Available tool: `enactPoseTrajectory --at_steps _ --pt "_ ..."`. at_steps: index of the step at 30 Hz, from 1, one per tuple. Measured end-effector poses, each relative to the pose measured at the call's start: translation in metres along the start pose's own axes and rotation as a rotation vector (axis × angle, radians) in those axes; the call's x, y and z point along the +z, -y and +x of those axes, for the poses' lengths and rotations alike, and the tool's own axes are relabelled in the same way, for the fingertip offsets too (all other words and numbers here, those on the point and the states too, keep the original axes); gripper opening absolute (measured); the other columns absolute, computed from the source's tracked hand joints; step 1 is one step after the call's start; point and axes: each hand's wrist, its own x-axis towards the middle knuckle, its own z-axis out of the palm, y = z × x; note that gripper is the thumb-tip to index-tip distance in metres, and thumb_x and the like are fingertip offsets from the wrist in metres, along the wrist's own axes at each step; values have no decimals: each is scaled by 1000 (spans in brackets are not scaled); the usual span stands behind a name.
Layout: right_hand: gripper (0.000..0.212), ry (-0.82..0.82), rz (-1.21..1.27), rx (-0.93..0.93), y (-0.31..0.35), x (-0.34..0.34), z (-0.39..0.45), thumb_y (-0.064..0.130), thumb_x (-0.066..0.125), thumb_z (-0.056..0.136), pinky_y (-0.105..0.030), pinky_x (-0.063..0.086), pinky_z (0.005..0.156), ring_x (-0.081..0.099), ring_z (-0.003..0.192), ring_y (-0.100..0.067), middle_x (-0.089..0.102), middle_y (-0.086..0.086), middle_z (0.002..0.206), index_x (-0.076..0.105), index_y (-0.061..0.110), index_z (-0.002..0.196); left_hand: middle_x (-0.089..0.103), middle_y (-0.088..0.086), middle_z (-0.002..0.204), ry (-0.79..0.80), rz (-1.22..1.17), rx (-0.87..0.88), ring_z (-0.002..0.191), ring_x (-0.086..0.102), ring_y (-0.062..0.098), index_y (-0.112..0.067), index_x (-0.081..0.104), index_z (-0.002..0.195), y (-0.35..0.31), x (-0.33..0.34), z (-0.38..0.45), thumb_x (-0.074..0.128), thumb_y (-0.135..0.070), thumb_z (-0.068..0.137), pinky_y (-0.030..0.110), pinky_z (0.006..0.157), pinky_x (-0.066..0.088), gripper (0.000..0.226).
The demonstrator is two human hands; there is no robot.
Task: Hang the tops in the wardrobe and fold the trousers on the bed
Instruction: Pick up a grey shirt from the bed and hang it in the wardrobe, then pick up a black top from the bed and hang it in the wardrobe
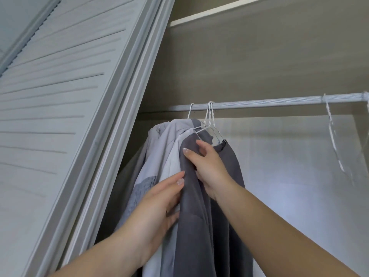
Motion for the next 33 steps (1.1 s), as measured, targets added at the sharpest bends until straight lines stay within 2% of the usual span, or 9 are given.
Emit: enactPoseTrajectory --at_steps 3,7,11,15,18,20,24,29,33 --pt "51 76 52 6 1 0 -44 28 67 86 -32 36 108 42 125 -4 44 9 142 47 31 133 73 -7 107 8 26 15 99 67 5 -25 67 116 -4 2 -24 57 -24 92 28 78 54 25" --pt "34 149 200 73 4 -4 -115 23 66 87 -36 39 108 49 125 -6 51 6 137 56 34 118 74 -8 98 -32 60 50 92 69 2 -23 67 114 -8 4 -75 56 -26 91 18 65 54 26" --pt "27 200 344 126 5 -12 -191 20 65 88 -31 48 97 59 109 2 61 9 124 62 33 111 71 -10 110 -127 212 133 106 64 2 -27 69 108 -14 7 -140 70 -33 73 22 80 50 36" --pt "22 307 506 169 9 -10 -263 16 63 88 -35 48 98 63 107 -2 68 8 113 65 30 105 70 -9 113 -232 455 194 112 62 7 -36 74 100 -14 11 -229 71 -33 74 36 97 46 26" --pt "21 452 611 186 17 7 -324 19 69 82 -37 46 100 64 106 -6 71 9 104 67 30 99 69 -6 116 -372 575 195 115 61 12 -37 73 102 -9 10 -311 68 -40 70 40 102 43 32" --pt "23 541 675 202 23 18 -365 21 72 75 -36 45 100 63 107 -7 71 10 101 67 30 96 70 -4 116 -453 619 156 115 61 13 -35 73 102 -4 10 -364 70 -33 73 35 99 47 29" --pt "27 754 757 285 36 45 -452 22 66 74 -27 47 93 62 109 -5 68 11 107 64 28 101 71 0 111 -672 665 89 111 63 12 -22 71 104 -1 15 -471 65 -18 79 18 89 49 27" --pt "33 1002 796 379 76 69 -553 24 76 74 -14 47 86 61 111 -6 67 9 111 61 27 104 71 -4 113 -981 770 31 110 63 8 -24 65 112 -10 34 -592 69 -30 76 16 85 49 37" --pt "31 1198 806 422 124 85 -634 22 67 78 -18 47 89 60 110 -5 65 5 115 60 22 109 70 -8 112 -1237 809 40 111 62 6 -28 65 112 -21 60 -692 71 -28 81 17 85 51 32"
